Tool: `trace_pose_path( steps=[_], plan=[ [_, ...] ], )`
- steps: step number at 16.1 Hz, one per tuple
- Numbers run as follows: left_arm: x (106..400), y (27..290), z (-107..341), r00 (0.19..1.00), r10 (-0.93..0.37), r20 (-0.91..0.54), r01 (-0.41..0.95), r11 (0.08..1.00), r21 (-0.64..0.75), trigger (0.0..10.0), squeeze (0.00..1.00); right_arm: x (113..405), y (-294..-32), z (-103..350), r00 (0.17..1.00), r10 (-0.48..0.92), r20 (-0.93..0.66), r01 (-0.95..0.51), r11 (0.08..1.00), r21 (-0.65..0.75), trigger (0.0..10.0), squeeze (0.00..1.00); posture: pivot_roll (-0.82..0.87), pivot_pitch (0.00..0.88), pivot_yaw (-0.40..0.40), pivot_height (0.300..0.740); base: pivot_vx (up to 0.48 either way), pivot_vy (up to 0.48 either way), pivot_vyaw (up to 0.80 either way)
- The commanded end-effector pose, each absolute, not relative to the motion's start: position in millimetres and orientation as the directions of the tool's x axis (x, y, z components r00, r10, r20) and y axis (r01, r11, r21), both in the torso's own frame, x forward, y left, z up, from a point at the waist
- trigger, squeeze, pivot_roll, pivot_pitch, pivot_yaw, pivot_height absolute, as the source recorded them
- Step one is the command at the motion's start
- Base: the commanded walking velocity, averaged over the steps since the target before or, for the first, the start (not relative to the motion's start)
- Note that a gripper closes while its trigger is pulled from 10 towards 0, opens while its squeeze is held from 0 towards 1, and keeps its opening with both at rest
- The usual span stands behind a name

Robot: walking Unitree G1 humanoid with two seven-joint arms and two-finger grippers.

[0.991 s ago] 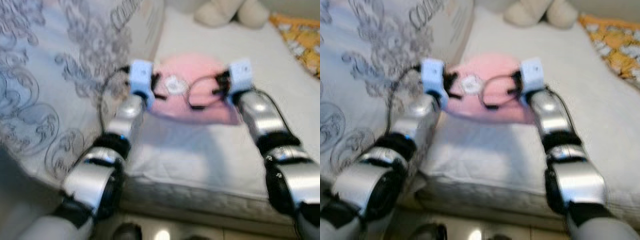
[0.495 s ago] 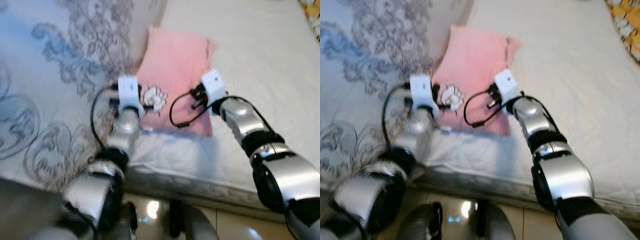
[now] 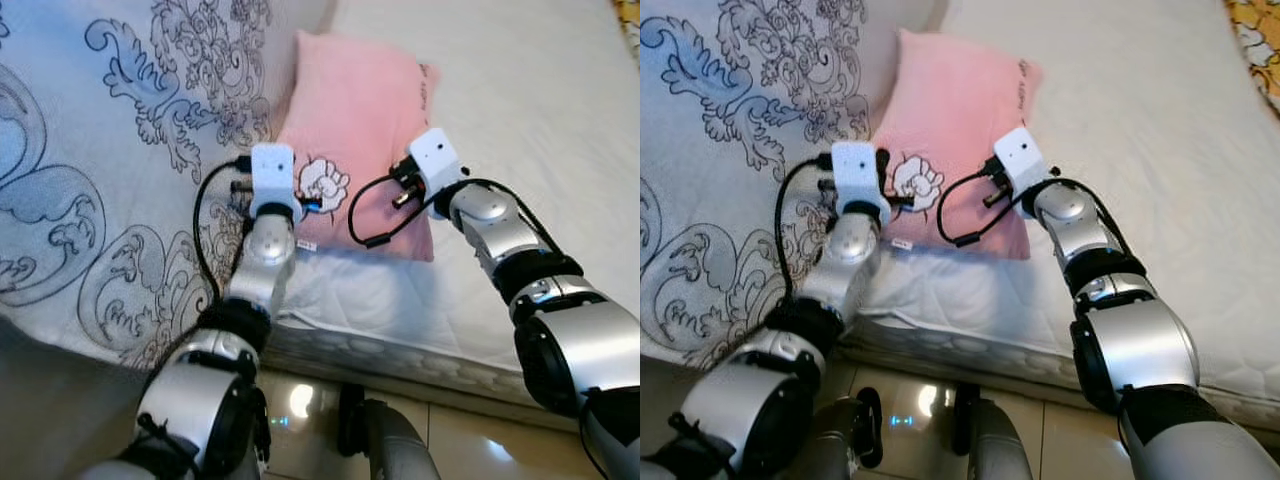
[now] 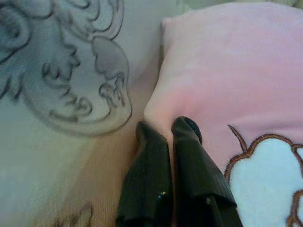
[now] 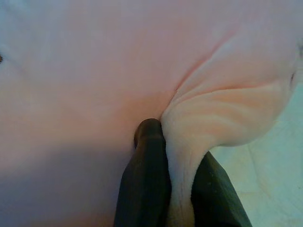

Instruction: Clean up the room

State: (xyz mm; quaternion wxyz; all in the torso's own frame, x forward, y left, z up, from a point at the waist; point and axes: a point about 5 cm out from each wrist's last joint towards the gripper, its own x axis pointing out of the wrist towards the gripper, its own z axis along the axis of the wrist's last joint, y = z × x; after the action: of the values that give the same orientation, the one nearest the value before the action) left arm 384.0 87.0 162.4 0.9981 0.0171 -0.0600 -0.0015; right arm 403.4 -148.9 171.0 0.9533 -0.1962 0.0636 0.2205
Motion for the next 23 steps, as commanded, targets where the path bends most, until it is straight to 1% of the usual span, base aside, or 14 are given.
trace_pose_path(
  steps=[1,2,5,7,8,9,14,17,18,19,20,21,22,23],
  plan=[
    [388,96,166,0.993,0.007,0.118,-0.016,0.998,0.068,10.0,0.0,399,-166,155,0.908,0.327,-0.263,-0.397,0.871,-0.289,10.0,0.0,0.03,0.332,-0.091,0.74,0.0,0.0,0.0],
    [391,101,172,0.992,-0.002,0.125,-0.01,0.996,0.094,10.0,0.0,399,-166,156,0.915,0.318,-0.249,-0.375,0.899,-0.226,10.0,0.0,0.03,0.329,-0.088,0.74,0.0,0.0,0.0],
    [395,109,173,0.994,0.002,0.107,-0.013,0.995,0.099,10.0,0.0,399,-163,154,0.916,0.319,-0.245,-0.365,0.914,-0.174,10.0,0.0,0.02,0.325,-0.084,0.74,0.0,0.0,0.0],
    [397,114,173,0.996,0.004,0.09,-0.013,0.995,0.104,10.0,0.0,399,-161,151,0.914,0.319,-0.253,-0.355,0.928,-0.112,10.0,0.0,0.02,0.321,-0.082,0.74,0.0,0.0,0.0],
    [398,114,174,0.996,0.0,0.089,-0.009,0.995,0.097,10.0,1.0,399,-162,149,0.916,0.306,-0.258,-0.34,0.936,-0.097,10.0,0.35,0.02,0.316,-0.082,0.74,0.0,0.0,0.0],
    [398,114,175,0.996,-0.003,0.089,-0.005,0.996,0.09,10.0,1.0,399,-163,149,0.921,0.29,-0.26,-0.321,0.943,-0.086,10.0,1.0,0.02,0.312,-0.083,0.74,0.0,0.0,0.0],
    [404,126,199,0.986,-0.004,0.168,-0.018,0.992,0.125,10.0,1.0,404,-153,164,0.939,0.299,-0.168,-0.308,0.951,-0.028,10.0,1.0,0.01,0.282,-0.081,0.74,0.0,0.0,0.0],
    [405,136,213,0.975,0.004,0.222,-0.034,0.99,0.135,10.0,1.0,406,-146,175,0.955,0.288,-0.077,-0.286,0.958,0.035,10.0,1.0,0.01,0.221,-0.068,0.74,0.0,0.0,0.0],
    [403,138,218,0.968,-0.002,0.251,-0.033,0.99,0.136,10.0,1.0,408,-146,185,0.965,0.262,-0.015,-0.261,0.964,0.049,10.0,1.0,0.01,0.2,-0.067,0.74,0.0,0.0,0.0],
    [403,138,219,0.967,-0.003,0.256,-0.033,0.99,0.136,10.0,1.0,409,-146,188,0.966,0.257,0.0,-0.257,0.965,0.047,10.0,1.0,0.01,0.2,-0.067,0.74,0.0,0.0,0.0],
    [397,137,224,0.955,-0.02,0.296,-0.02,0.991,0.13,10.0,1.0,408,-143,198,0.966,0.244,0.08,-0.246,0.969,0.012,10.0,1.0,0.02,0.169,-0.066,0.74,0.0,0.0,0.0],
    [395,136,224,0.952,-0.034,0.305,-0.007,0.991,0.133,10.0,1.0,406,-142,200,0.966,0.236,0.109,-0.238,0.971,-0.001,10.0,1.0,0.02,0.141,-0.062,0.74,0.0,0.0,0.0],
    [393,136,223,0.951,-0.04,0.307,-0.001,0.991,0.135,10.0,1.0,406,-141,200,0.966,0.229,0.123,-0.231,0.973,0.002,10.0,1.0,0.02,0.132,-0.059,0.74,0.0,0.0,0.0],
    [382,137,220,0.944,-0.066,0.323,0.015,0.988,0.156,10.0,1.0,398,-145,198,0.968,0.184,0.171,-0.195,0.98,0.048,10.0,1.0,0.02,0.108,-0.055,0.74,0.0,0.0,0.0]
  ],
)
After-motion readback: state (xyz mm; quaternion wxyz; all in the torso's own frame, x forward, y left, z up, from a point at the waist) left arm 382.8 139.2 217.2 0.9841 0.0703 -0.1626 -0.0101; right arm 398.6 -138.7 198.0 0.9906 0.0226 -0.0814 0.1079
